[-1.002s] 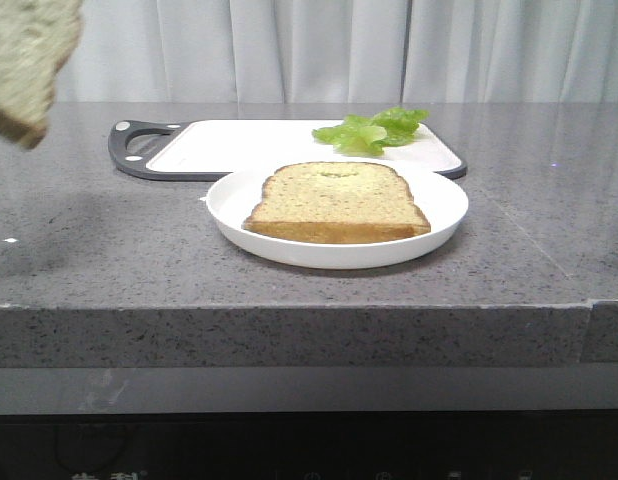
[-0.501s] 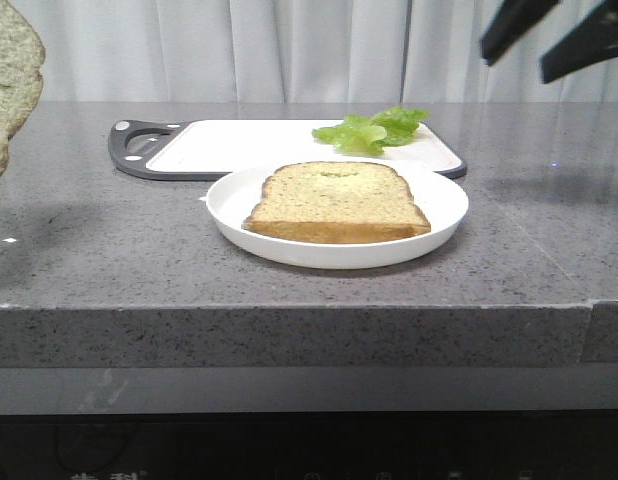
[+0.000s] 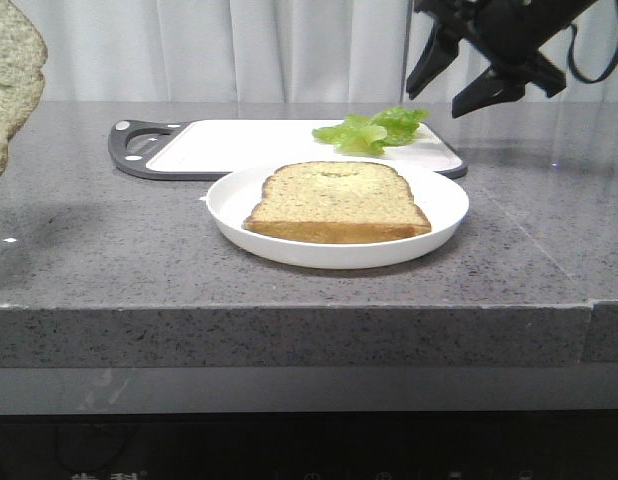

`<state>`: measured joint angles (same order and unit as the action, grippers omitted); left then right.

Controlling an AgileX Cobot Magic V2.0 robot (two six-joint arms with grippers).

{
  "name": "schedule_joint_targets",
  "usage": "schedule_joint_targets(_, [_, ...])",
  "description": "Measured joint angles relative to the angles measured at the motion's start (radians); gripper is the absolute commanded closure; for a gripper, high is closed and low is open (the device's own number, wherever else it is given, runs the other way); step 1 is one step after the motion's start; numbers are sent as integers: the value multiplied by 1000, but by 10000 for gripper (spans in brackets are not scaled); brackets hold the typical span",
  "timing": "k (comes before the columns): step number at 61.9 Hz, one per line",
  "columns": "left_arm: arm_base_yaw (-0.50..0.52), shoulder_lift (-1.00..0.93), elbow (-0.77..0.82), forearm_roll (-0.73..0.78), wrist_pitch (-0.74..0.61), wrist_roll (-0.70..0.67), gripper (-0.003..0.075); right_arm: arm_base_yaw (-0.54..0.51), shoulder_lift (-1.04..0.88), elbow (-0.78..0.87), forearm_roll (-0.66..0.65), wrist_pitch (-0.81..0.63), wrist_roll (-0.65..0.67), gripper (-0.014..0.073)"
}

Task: Left arm grabs bread, right arm adds lettuce
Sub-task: 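Grasp the green lettuce leaf on the cutting board with the right gripper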

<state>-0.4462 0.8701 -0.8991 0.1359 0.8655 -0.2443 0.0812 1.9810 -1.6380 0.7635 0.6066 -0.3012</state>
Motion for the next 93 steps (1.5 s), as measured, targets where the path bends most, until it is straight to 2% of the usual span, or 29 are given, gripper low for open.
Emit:
schedule_joint_targets(21, [0, 0, 0, 0, 0, 0, 741, 0, 155, -153, 66, 16, -12, 136])
schedule_joint_targets(31, [0, 0, 0, 0, 0, 0, 741, 4, 187, -193, 128, 38, -89, 141])
schedule_joint_targets(38, [0, 0, 0, 0, 0, 0, 741, 5, 195, -197, 162, 38, -129, 253])
schedule_joint_targets(51, [0, 0, 0, 1, 0, 0, 741, 5, 214, -200, 197, 38, -142, 549])
schedule_joint_targets(58, [0, 0, 0, 5, 0, 0, 741, 5, 214, -201, 214, 39, -142, 640])
schedule_joint_targets(65, [0, 0, 0, 15, 0, 0, 741, 5, 212, -201, 220, 50, -147, 676])
schedule_joint_targets(74, [0, -1, 0, 25, 0, 0, 741, 5, 166, -201, 215, 92, -166, 680])
schedule_joint_targets(85, [0, -1, 0, 30, 0, 0, 741, 5, 33, -196, 214, 173, -179, 680])
schedule_joint_targets(93, [0, -1, 0, 30, 0, 0, 741, 5, -100, -123, 223, 206, -201, 680])
